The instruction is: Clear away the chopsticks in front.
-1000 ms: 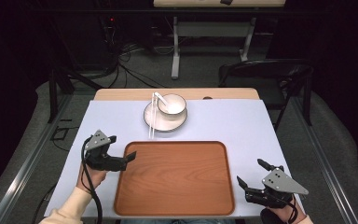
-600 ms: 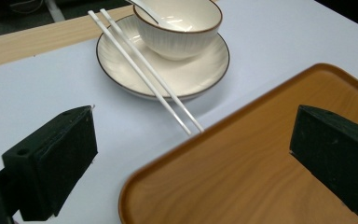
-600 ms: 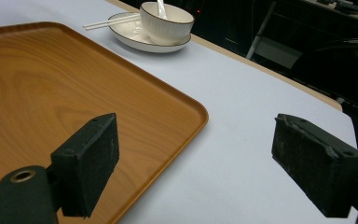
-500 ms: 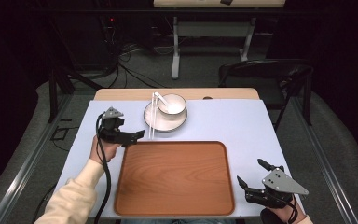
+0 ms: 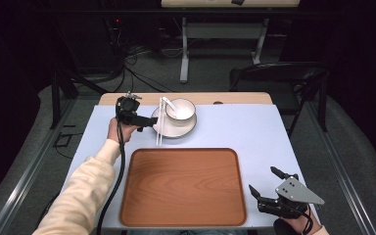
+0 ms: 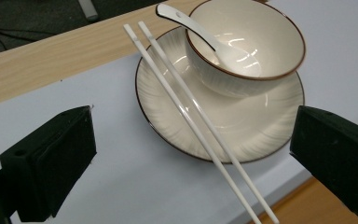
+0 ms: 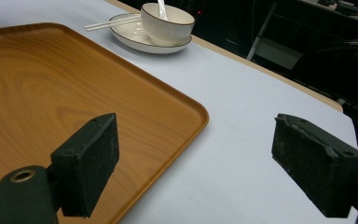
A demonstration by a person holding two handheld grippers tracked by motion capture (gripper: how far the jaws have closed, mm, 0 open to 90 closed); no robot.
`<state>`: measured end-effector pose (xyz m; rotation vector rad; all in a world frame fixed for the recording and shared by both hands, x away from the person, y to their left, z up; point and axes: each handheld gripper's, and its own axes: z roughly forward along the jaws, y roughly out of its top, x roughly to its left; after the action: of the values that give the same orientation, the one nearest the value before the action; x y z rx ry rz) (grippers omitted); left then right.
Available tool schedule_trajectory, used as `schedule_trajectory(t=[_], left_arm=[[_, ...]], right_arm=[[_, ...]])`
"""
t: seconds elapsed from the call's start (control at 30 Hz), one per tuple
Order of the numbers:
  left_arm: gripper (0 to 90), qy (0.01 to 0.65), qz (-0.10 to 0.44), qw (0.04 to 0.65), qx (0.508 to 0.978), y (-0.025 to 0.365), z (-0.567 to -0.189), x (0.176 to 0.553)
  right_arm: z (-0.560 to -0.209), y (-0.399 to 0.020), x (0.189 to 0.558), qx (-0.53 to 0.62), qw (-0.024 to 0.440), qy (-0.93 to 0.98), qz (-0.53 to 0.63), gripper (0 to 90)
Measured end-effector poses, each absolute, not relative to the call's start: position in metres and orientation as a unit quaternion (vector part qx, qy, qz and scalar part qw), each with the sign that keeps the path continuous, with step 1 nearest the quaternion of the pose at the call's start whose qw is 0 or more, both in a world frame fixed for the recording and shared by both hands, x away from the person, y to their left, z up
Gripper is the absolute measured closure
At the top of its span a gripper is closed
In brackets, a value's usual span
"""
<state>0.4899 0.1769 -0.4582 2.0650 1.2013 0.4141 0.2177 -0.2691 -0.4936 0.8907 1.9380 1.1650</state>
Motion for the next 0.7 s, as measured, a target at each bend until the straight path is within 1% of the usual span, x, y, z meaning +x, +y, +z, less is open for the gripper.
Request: schedule_trajectory(t=[0.17, 0.27, 0.3, 0.33, 0.43, 0.57, 0.6, 0.67, 0.7], left_arm=[[2.1, 0.476, 0.161, 0.318, 0.804, 0.167, -0.464, 0.513], [3.4, 0.485, 0.160, 0.310, 0.802, 0.165, -0.467, 0.523], [6.5, 0.486, 0.162, 0.302, 0.804, 0.164, -0.468, 0.527], [6.5, 0.488, 0.163, 0.298, 0.804, 0.163, -0.469, 0.530], [14.1, 0.495, 0.165, 0.285, 0.804, 0.160, -0.472, 0.539], [19.9, 0.499, 0.166, 0.279, 0.803, 0.155, -0.477, 0.549], [24.9, 0.502, 0.163, 0.276, 0.804, 0.153, -0.480, 0.553], [26.2, 0.503, 0.156, 0.277, 0.804, 0.151, -0.482, 0.556], [31.8, 0.504, 0.162, 0.269, 0.805, 0.149, -0.484, 0.559]], right_arm=[[-0.494, -0.269, 0.218, 0.344, 0.348, 0.747, 0.450, 14.4], [-0.494, -0.270, 0.218, 0.344, 0.348, 0.747, 0.450, 14.4], [-0.494, -0.270, 0.218, 0.343, 0.348, 0.747, 0.450, 14.4], [-0.494, -0.270, 0.218, 0.343, 0.348, 0.747, 0.450, 14.4], [-0.494, -0.270, 0.218, 0.343, 0.348, 0.747, 0.451, 14.4], [-0.494, -0.270, 0.218, 0.344, 0.348, 0.747, 0.451, 14.3], [-0.494, -0.270, 0.218, 0.344, 0.348, 0.746, 0.451, 14.4], [-0.494, -0.270, 0.218, 0.344, 0.348, 0.746, 0.452, 14.4], [-0.494, -0.270, 0.217, 0.344, 0.348, 0.746, 0.452, 14.4]])
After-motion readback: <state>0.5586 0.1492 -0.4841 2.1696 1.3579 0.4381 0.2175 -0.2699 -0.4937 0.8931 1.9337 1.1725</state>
